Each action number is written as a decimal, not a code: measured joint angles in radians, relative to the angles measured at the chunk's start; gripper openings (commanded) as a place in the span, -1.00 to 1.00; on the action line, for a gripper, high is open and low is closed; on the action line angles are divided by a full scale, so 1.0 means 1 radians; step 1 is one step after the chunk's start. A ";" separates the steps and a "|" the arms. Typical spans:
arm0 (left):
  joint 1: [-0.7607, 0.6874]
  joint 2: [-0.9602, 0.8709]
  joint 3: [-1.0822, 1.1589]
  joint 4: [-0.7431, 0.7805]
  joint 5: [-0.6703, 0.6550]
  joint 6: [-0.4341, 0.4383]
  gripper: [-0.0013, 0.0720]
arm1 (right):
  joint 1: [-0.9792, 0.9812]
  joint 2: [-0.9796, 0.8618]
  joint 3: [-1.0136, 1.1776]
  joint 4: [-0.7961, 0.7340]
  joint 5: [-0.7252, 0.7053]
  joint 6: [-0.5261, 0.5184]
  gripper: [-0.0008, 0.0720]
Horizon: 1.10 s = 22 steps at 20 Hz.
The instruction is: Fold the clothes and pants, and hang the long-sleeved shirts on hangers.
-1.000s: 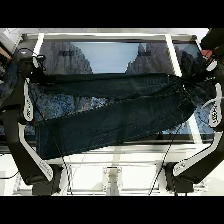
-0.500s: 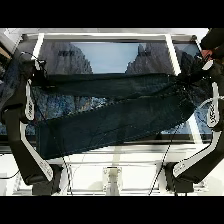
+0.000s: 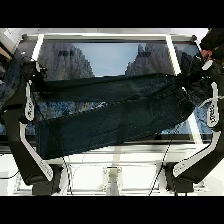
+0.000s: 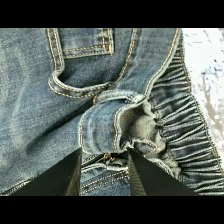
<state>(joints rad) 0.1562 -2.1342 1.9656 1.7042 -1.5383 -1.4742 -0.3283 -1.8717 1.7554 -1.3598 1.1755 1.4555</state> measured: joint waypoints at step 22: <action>-0.020 0.300 -0.329 0.059 0.443 0.156 0.02 | 0.000 -0.001 0.000 0.030 0.065 -0.011 -0.04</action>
<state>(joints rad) 0.1360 -1.8339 1.6367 1.7630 -1.0958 -1.3186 -0.3279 -1.8725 1.7554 -1.3300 1.2404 1.4448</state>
